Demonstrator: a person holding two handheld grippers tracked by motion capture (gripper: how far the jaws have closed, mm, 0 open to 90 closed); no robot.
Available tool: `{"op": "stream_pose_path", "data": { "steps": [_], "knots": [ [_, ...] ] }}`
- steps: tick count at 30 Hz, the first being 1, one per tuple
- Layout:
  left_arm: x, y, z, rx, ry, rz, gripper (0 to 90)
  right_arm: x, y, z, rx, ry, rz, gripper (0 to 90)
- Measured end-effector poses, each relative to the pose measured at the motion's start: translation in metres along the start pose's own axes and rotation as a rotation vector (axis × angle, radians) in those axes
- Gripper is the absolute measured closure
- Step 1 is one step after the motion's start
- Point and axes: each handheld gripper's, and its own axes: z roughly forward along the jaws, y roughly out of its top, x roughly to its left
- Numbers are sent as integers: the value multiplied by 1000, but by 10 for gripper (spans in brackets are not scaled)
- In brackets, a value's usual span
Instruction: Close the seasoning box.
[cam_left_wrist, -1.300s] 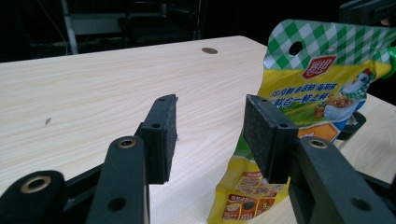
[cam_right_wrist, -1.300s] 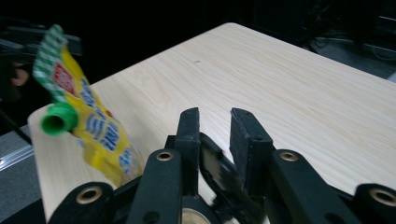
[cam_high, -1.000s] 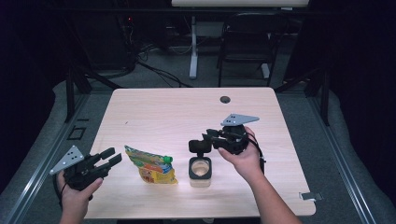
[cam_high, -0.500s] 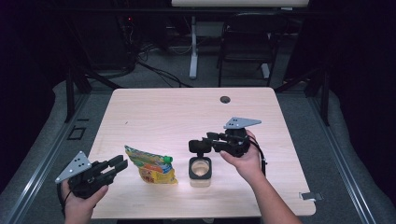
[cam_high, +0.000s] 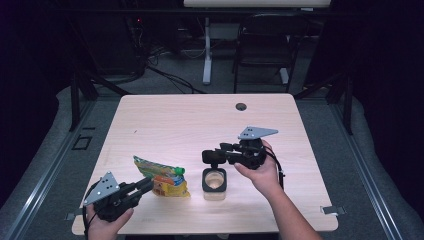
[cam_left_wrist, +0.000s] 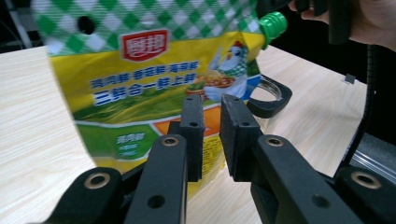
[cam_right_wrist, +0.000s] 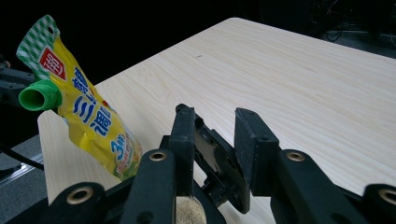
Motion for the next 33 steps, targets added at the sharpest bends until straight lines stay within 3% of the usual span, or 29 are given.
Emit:
{"op": "stream_pose_path", "data": {
  "steps": [11, 15, 16, 17, 33],
  "knots": [
    [-16, -13, 16, -15, -12, 2, 876, 2, 0, 6, 7, -10, -6, 726],
    [-24, -14, 28, 12, -59, 21, 893, 4, 0, 7, 7, -11, -14, 732],
    [-27, -14, 31, 11, -52, 21, 893, 4, 0, 7, 10, -10, -17, 739],
    [-29, -13, 35, 13, -77, 28, 897, 4, 0, 7, 12, -12, -20, 743],
    [-56, -12, 75, 57, -143, 64, 900, 10, -7, 7, 2, 1, -57, 779]
  ]
}}
